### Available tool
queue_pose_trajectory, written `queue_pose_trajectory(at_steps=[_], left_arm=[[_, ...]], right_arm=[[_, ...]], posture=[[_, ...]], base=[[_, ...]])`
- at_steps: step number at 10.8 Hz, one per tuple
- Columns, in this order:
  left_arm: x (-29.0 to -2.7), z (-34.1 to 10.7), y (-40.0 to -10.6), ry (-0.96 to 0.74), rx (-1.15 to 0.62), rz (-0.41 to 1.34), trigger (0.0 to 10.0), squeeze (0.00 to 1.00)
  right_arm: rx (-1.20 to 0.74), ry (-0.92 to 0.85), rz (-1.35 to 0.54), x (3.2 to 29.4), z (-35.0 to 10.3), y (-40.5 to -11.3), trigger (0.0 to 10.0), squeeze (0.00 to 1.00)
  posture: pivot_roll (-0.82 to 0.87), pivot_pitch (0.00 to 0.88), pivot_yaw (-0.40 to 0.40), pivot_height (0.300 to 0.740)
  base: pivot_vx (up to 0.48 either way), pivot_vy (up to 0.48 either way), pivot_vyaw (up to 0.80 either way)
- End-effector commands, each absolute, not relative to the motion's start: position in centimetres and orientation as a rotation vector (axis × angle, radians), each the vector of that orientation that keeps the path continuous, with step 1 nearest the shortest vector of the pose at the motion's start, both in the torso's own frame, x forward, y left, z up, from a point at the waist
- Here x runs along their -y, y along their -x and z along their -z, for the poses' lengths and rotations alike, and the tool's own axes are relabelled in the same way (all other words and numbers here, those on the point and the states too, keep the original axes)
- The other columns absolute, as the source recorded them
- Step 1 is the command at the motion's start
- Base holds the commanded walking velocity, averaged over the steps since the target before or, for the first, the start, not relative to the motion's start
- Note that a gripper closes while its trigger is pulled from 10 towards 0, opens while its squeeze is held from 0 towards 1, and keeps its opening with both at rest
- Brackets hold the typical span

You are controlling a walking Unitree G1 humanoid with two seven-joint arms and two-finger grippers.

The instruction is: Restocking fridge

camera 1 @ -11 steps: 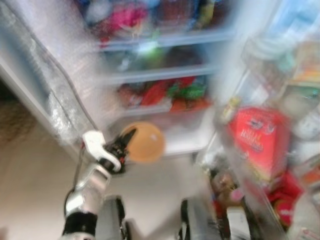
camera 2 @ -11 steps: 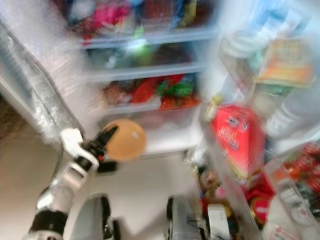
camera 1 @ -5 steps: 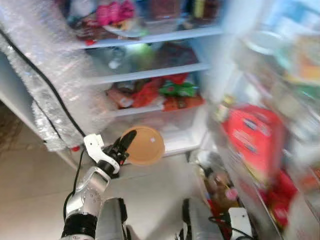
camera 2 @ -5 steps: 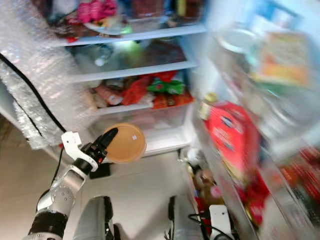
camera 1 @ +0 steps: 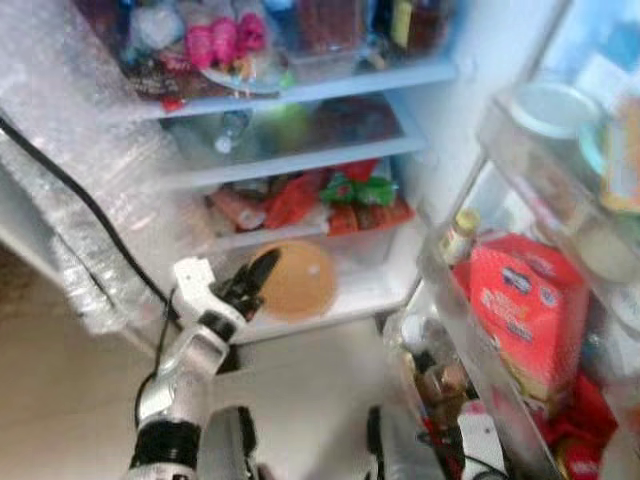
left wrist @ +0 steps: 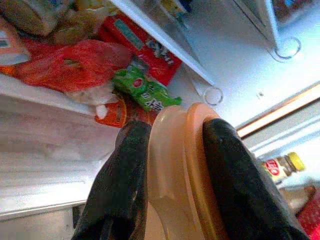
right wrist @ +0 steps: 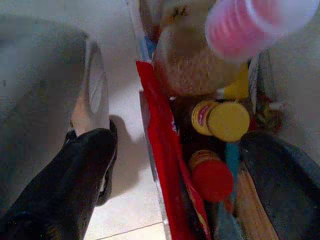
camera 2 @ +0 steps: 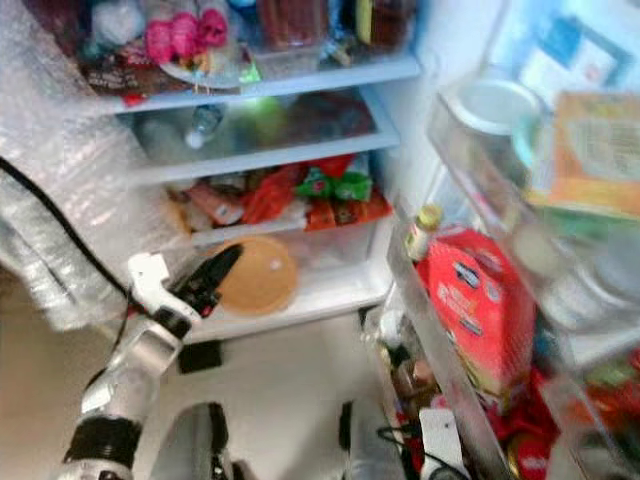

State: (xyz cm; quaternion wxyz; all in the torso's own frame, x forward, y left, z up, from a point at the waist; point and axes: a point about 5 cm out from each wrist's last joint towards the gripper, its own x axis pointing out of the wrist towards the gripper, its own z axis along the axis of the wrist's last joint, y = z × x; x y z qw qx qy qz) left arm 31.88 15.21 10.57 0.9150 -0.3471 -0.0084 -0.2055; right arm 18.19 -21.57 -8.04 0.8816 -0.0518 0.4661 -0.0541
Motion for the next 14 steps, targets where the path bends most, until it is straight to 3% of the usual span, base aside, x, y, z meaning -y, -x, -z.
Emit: queue_pose_trajectory(at_steps=[1,3,11,14], left_arm=[[-16.1,-10.5,-31.6,0.718,0.020,0.404,10.0,0.00],[-15.9,-10.6,-31.5,0.719,0.020,0.421,10.0,0.00],[-15.2,-11.4,-31.4,0.736,0.030,0.482,10.0,0.00],[-15.1,-11.5,-31.5,0.730,0.031,0.489,10.0,0.00]], right_arm=[[-0.995,0.080,0.101,20.9,8.5,-17.5,10.0,0.00],[-0.994,0.081,0.100,20.9,8.5,-17.6,10.0,0.00],[-0.997,0.079,0.093,20.9,8.5,-17.5,10.0,0.00],[-0.997,0.079,0.091,20.8,8.5,-17.5,10.0,0.00]], posture=[[-0.09,0.191,-0.004,0.594],[-0.09,0.192,-0.003,0.594],[-0.09,0.188,-0.006,0.594],[-0.09,0.177,-0.005,0.594]], base=[[0.259,0.000,0.00],[0.255,0.000,0.00],[0.000,0.000,0.00],[0.250,0.000,0.00]])
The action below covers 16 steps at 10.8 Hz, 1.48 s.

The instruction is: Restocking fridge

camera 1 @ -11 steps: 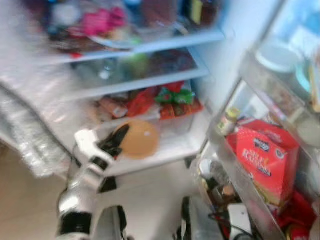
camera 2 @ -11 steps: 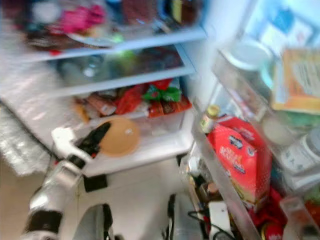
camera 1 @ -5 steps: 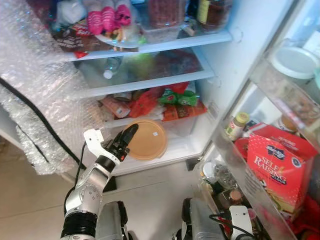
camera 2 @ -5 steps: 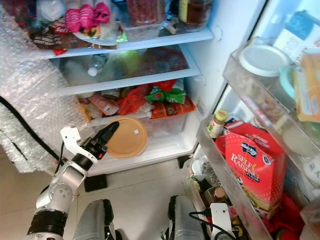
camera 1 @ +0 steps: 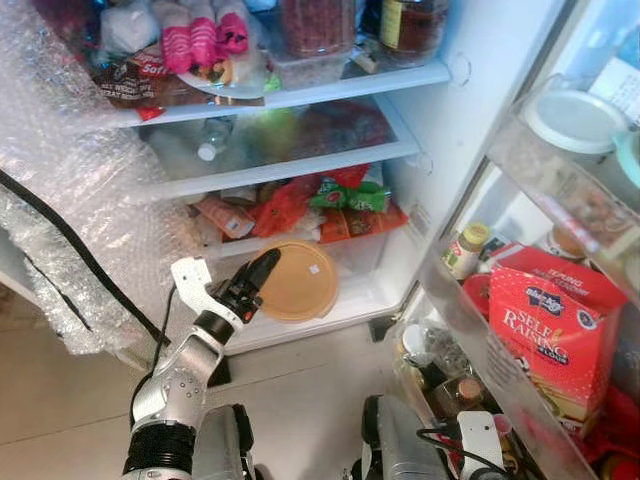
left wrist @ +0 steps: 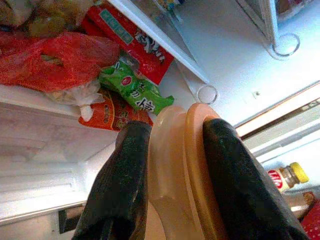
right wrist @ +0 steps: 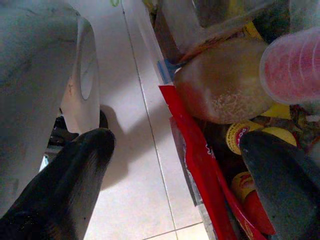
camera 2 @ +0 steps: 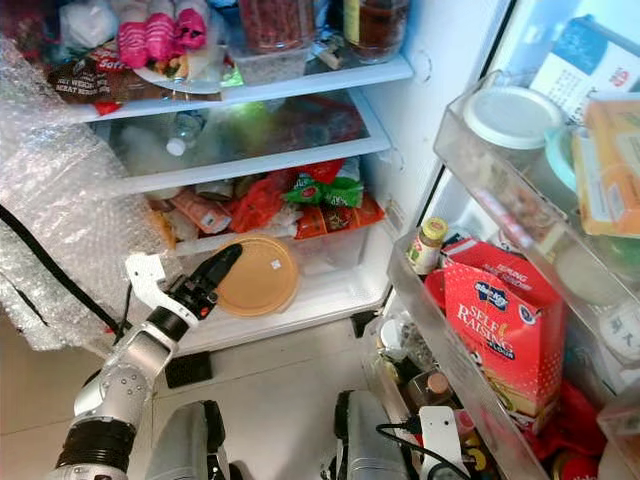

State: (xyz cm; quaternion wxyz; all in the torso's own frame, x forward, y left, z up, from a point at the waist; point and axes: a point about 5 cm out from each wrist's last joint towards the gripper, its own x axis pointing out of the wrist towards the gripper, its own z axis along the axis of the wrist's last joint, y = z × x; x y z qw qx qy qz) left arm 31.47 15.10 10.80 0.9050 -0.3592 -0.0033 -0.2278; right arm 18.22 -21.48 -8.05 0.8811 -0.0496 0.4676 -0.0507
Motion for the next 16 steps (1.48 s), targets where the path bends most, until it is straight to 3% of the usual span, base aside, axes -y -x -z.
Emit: queue_pose_trajectory(at_steps=[1,10,16], left_arm=[[-15.1,-11.5,-31.5,0.730,0.030,0.489,10.0,0.00],[-15.1,-11.8,-31.5,0.730,0.043,0.489,10.0,0.00],[-15.0,-15.6,-32.8,0.709,0.179,0.501,10.0,0.00]], right_arm=[[-0.998,0.080,0.090,20.9,8.5,-17.5,10.0,0.00],[-0.997,0.080,0.087,20.9,8.5,-17.6,10.0,0.00],[-0.996,0.084,0.080,20.9,8.4,-17.7,10.0,0.00]], posture=[[-0.09,0.174,-0.006,0.594],[-0.09,0.187,-0.006,0.594],[-0.09,0.191,-0.007,0.594]], base=[[0.251,0.000,0.00],[0.252,0.000,0.00],[0.211,0.000,0.00]])
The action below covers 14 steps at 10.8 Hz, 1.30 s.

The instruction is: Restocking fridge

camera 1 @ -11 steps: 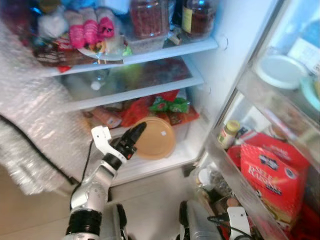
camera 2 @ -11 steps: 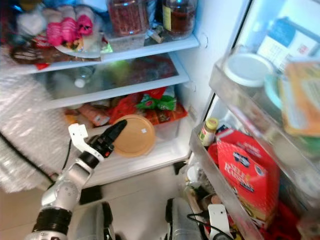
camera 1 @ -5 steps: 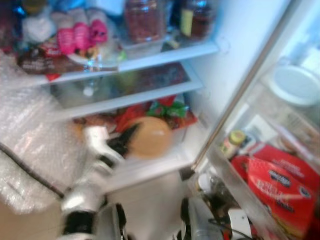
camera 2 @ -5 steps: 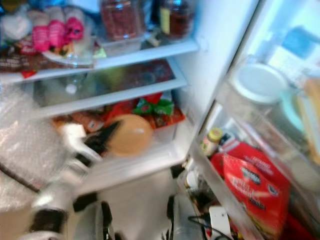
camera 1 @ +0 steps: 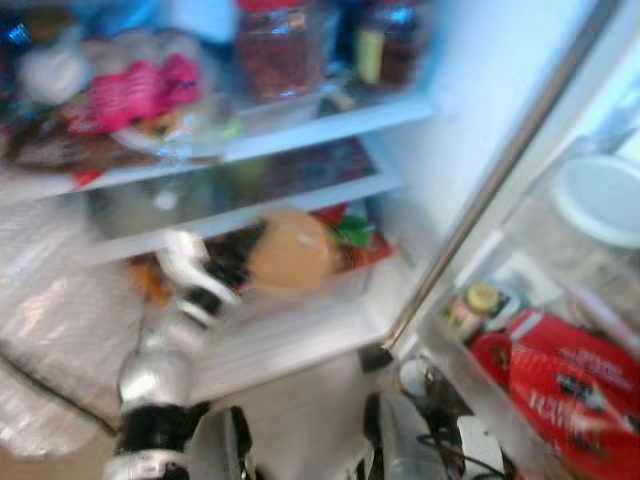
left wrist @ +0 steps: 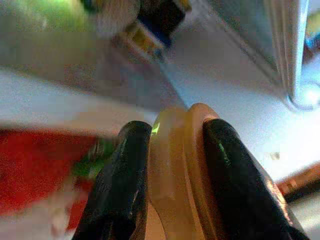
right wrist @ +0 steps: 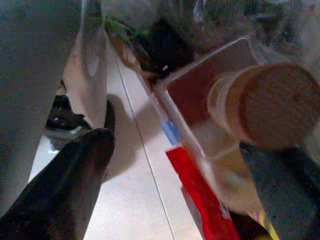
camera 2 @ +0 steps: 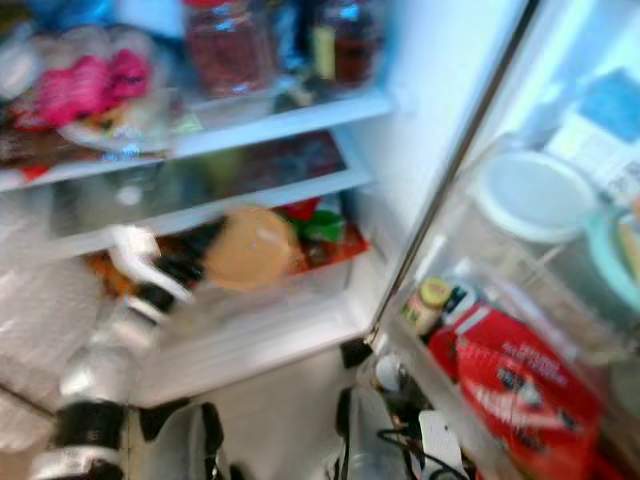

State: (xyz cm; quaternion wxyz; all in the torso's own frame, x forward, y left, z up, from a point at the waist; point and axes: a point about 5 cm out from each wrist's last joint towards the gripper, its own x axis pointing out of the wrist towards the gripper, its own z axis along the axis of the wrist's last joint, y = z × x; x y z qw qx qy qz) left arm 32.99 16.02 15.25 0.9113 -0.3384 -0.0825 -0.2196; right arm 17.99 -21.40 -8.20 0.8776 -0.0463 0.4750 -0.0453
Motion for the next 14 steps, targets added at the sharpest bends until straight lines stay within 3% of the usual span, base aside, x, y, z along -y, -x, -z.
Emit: queue_pose_trajectory(at_steps=[1,6,14], left_arm=[[-15.2,-16.4,-33.2,0.711,0.213,0.482,10.0,0.00],[-16.1,-16.8,-35.1,0.748,0.266,0.270,10.0,0.00],[-16.8,-16.4,-35.8,0.711,0.279,0.152,10.0,0.00]], right_arm=[[-0.997,0.084,0.080,20.9,8.4,-17.7,10.0,0.00],[-0.997,0.084,0.077,20.9,8.4,-17.7,10.0,0.00],[-0.999,0.082,0.071,20.8,8.5,-17.6,10.0,0.00]], posture=[[-0.09,0.191,-0.007,0.594],[-0.10,0.194,-0.007,0.594],[-0.10,0.183,0.000,0.594]], base=[[0.000,0.000,0.00],[0.000,0.000,0.00],[0.000,0.000,0.00]])
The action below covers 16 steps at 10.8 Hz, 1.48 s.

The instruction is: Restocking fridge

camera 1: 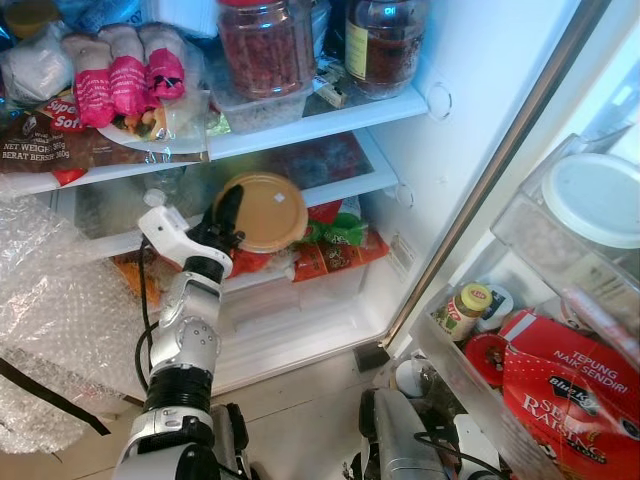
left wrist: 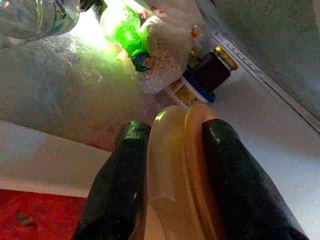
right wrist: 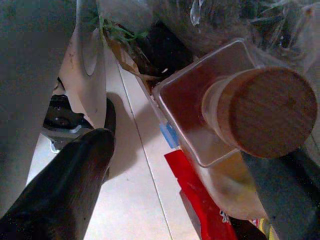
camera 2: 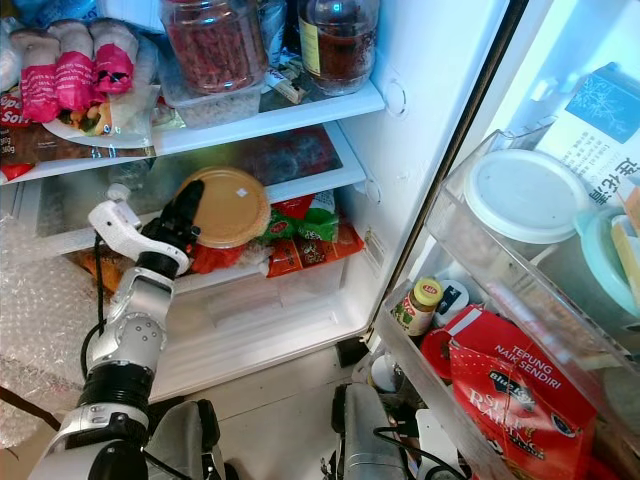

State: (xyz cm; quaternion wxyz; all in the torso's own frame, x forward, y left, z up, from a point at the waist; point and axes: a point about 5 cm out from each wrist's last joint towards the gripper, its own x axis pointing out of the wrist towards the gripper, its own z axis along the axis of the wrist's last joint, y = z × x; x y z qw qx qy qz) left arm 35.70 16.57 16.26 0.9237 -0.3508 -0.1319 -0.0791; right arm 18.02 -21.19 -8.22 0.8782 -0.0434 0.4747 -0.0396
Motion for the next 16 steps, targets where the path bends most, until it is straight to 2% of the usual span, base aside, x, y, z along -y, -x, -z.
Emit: queue_pose_trajectory(at_steps=[1,10,14,16], left_arm=[[-16.8,-16.3,-35.8,0.709,0.273,0.150,10.0,0.00],[-17.0,-16.1,-35.9,0.727,0.273,0.120,10.0,0.00],[-17.1,-15.6,-36.2,0.796,0.266,0.036,10.0,0.00],[-18.1,-15.6,-36.5,0.810,0.277,-0.082,10.0,0.00]], right_arm=[[-0.999,0.080,0.072,20.8,8.5,-17.6,10.0,0.00],[-0.998,0.076,0.075,20.8,8.4,-17.7,10.0,0.00],[-0.996,0.075,0.075,20.8,8.4,-17.8,10.0,0.00],[-0.997,0.075,0.074,20.8,8.4,-17.8,10.0,0.00]], posture=[[-0.10,0.182,0.002,0.594],[-0.10,0.198,0.001,0.594],[-0.11,0.198,0.003,0.594],[-0.10,0.196,0.003,0.594]], base=[[0.240,0.000,0.00],[0.218,0.000,0.00],[0.000,0.000,0.00],[0.000,0.000,0.00]])
